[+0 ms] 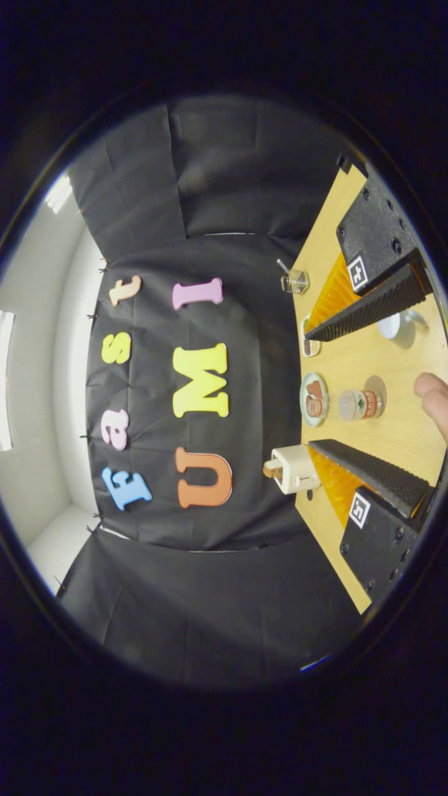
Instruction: Take the bottle from table, then pour the juice into the cup, finally place the bottle on the coaster
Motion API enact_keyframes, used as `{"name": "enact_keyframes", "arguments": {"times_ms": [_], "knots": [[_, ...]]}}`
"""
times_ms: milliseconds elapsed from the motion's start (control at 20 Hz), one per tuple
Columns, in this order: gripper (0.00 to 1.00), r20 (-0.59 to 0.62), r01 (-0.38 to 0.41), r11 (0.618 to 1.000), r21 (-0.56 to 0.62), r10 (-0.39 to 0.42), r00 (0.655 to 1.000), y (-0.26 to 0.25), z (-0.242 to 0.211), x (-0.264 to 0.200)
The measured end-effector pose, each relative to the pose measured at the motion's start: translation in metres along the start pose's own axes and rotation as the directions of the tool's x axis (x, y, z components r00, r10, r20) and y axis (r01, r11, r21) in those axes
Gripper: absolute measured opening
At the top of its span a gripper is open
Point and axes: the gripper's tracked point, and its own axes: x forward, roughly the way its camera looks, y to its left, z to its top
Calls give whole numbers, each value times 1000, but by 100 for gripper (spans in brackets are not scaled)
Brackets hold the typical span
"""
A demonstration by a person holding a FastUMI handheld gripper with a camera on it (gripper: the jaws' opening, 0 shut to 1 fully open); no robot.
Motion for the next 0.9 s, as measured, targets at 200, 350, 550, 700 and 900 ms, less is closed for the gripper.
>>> {"name": "enact_keyframes", "arguments": {"times_ms": [200,350,550,700,900], "knots": [[100,15,-6,1000,-18,7,1000,-11,15,-33],[100,29,-5,999,-51,6,1000,-14,26,-56],[100,64,-42,999,8,41,997,-14,38,-78],[100,56,-33,999,26,32,998,-19,36,-86],[100,80,-43,999,20,41,996,-12,46,-92]]}}
